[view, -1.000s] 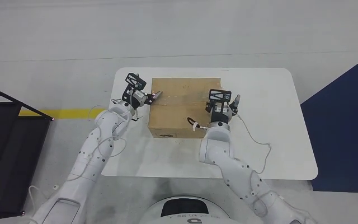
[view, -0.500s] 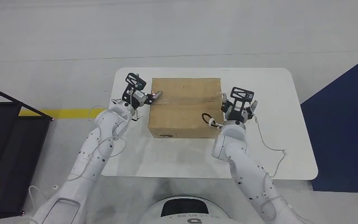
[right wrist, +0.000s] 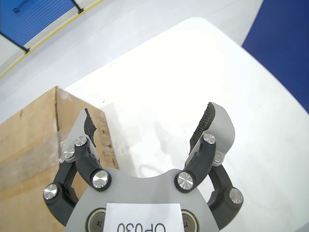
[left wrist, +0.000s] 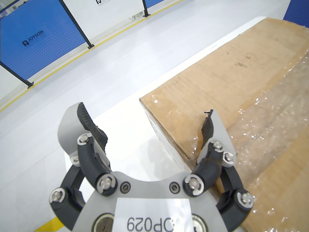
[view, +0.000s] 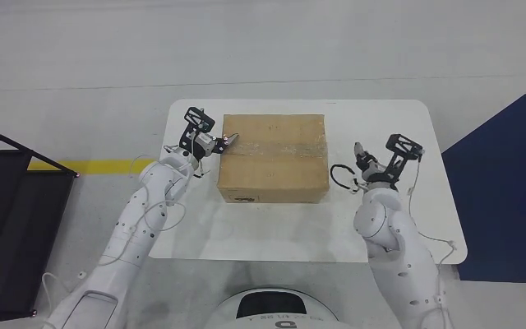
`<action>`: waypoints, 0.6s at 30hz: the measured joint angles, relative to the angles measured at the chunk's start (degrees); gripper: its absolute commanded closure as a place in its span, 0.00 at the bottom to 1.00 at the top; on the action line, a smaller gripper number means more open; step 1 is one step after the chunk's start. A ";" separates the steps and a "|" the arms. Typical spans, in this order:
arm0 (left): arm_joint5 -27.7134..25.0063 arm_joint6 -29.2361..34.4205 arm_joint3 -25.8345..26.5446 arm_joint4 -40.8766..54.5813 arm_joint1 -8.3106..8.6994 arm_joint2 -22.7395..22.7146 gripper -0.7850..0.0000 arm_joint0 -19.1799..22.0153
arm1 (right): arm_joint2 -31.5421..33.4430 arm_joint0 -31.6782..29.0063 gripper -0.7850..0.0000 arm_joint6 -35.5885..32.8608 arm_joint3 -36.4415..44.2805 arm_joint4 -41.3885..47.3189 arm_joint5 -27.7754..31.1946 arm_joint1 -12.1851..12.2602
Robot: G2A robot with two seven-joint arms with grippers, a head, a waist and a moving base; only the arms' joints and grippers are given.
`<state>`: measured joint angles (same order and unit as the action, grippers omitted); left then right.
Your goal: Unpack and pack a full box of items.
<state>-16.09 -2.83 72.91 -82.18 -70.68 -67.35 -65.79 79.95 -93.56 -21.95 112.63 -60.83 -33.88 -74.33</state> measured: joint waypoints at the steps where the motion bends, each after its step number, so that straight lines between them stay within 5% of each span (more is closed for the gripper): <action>1: 0.00 0.00 0.00 0.00 0.00 0.00 0.00 0.00 | 0.24 -0.18 0.00 -0.83 0.26 2.03 4.19 0.08; 3: 0.00 0.00 0.00 0.00 0.00 0.00 0.00 0.00 | 0.27 -0.17 0.00 -0.88 0.30 2.33 7.65 0.09; 12: 0.00 0.00 0.00 0.00 0.00 0.00 0.00 0.00 | 0.21 -0.25 0.00 -0.43 0.64 1.66 3.36 0.03; 14: 0.00 0.00 0.00 0.00 0.00 0.00 0.00 0.00 | 1.20 -1.71 0.00 2.83 3.82 5.65 7.38 -0.09; 18: 0.00 0.00 0.00 0.00 0.00 0.00 0.00 0.00 | 3.30 -4.14 0.00 6.71 6.34 18.87 26.07 0.23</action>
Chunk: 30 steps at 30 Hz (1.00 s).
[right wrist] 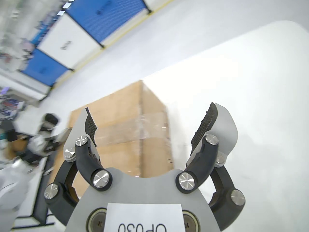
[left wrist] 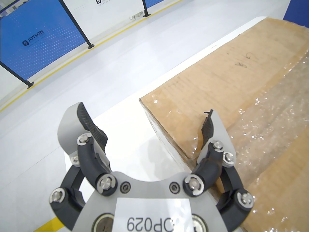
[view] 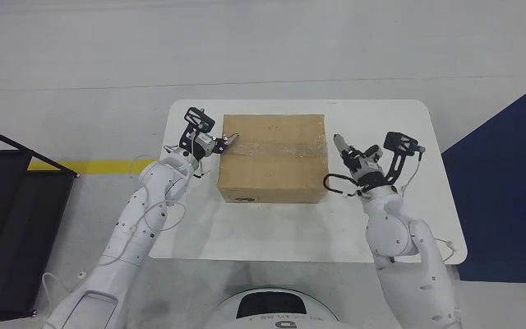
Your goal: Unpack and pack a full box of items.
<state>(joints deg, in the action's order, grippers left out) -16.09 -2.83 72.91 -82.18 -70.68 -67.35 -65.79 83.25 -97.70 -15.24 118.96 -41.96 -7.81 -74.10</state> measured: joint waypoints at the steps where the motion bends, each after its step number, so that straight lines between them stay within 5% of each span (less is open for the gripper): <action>1: 0.00 0.00 0.00 0.00 0.00 0.00 0.00 0.00 | 0.05 0.82 0.00 -2.07 -0.23 3.37 5.58 0.15; 4: 0.00 0.00 0.00 0.00 0.00 0.00 0.00 0.00 | -1.31 5.44 0.00 -9.81 -2.69 11.04 15.41 0.40; 8: 0.00 0.00 0.00 0.00 0.00 0.00 0.00 0.00 | -6.89 15.33 0.03 -20.34 -9.66 16.11 17.05 0.16; 9: 0.00 0.00 0.00 0.00 0.00 0.00 0.00 0.00 | -8.48 17.87 0.28 -22.12 -11.81 16.82 16.22 -0.04; 10: 0.00 0.00 0.00 0.00 0.00 0.00 0.00 0.00 | -10.58 21.16 0.67 -24.21 -14.80 18.65 15.60 -0.36; 12: 0.00 0.00 0.00 0.00 0.00 0.00 0.00 0.00 | -13.32 25.77 1.00 -27.26 -19.60 22.32 15.41 -0.82; 18: 0.00 0.00 0.00 0.00 0.00 0.00 0.00 0.00 | -21.42 36.44 1.00 -33.27 -29.09 22.44 9.39 -2.15; 30: 0.00 0.00 0.00 0.00 0.00 0.00 0.00 0.00 | -30.65 43.44 1.00 -28.12 -38.10 23.37 5.28 -4.83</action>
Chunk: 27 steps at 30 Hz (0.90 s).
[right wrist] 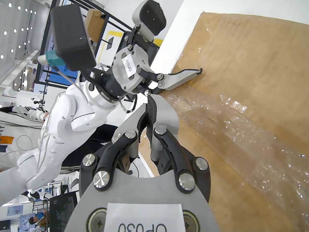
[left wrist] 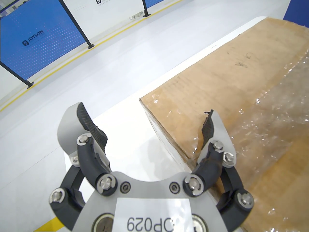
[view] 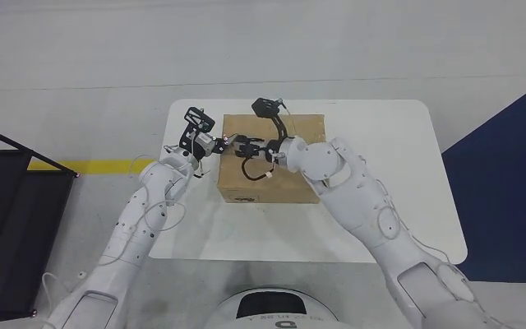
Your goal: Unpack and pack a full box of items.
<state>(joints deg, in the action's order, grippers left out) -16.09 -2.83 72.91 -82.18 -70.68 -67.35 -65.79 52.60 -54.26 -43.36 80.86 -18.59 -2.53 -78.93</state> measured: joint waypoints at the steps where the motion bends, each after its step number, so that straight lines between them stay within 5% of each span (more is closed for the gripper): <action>1: 0.00 0.00 0.00 0.00 0.00 0.00 0.00 0.00 | -0.24 0.60 1.00 0.15 -1.72 1.43 0.66 -0.24; 10: 0.00 0.00 0.00 0.00 0.00 0.00 0.00 0.00 | -2.07 3.16 1.00 0.90 -8.64 4.98 1.66 -1.39; 16: 0.00 0.00 0.00 0.00 0.00 0.00 0.00 0.00 | -1.58 4.32 1.00 -1.11 -11.21 5.11 -4.13 -1.43; 27: 0.00 0.00 0.00 0.00 0.00 0.00 0.00 0.00 | 4.59 0.10 1.00 -5.64 -4.56 2.23 -11.55 1.07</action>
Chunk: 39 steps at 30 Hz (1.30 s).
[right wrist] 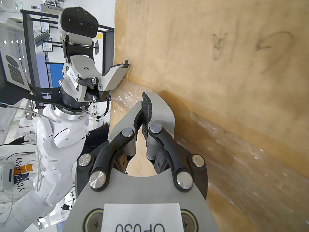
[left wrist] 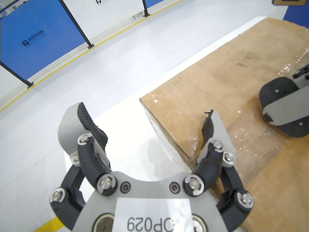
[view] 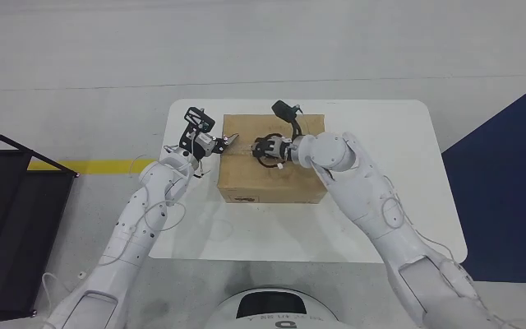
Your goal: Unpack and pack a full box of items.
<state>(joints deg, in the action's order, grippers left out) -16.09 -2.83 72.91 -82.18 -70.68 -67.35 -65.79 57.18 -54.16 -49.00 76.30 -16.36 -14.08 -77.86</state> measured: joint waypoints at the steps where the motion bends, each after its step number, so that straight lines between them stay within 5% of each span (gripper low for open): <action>1: 0.00 0.00 0.00 0.00 0.00 0.00 0.00 0.00 | 0.97 -0.83 1.00 -0.04 1.03 -0.62 -1.00 0.36; 16: 0.00 0.00 0.00 0.00 0.00 0.00 0.00 0.00 | 14.01 -12.16 1.00 -1.40 11.56 -1.99 -4.18 4.22; 39: 0.00 0.00 0.00 0.00 0.00 0.00 0.00 0.00 | 31.85 -26.74 1.00 5.96 20.80 6.65 -3.82 7.06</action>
<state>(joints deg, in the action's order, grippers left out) -16.09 -2.83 72.91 -82.18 -70.68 -67.35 -65.79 89.03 -80.90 -43.04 97.10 -9.72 -17.90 -70.80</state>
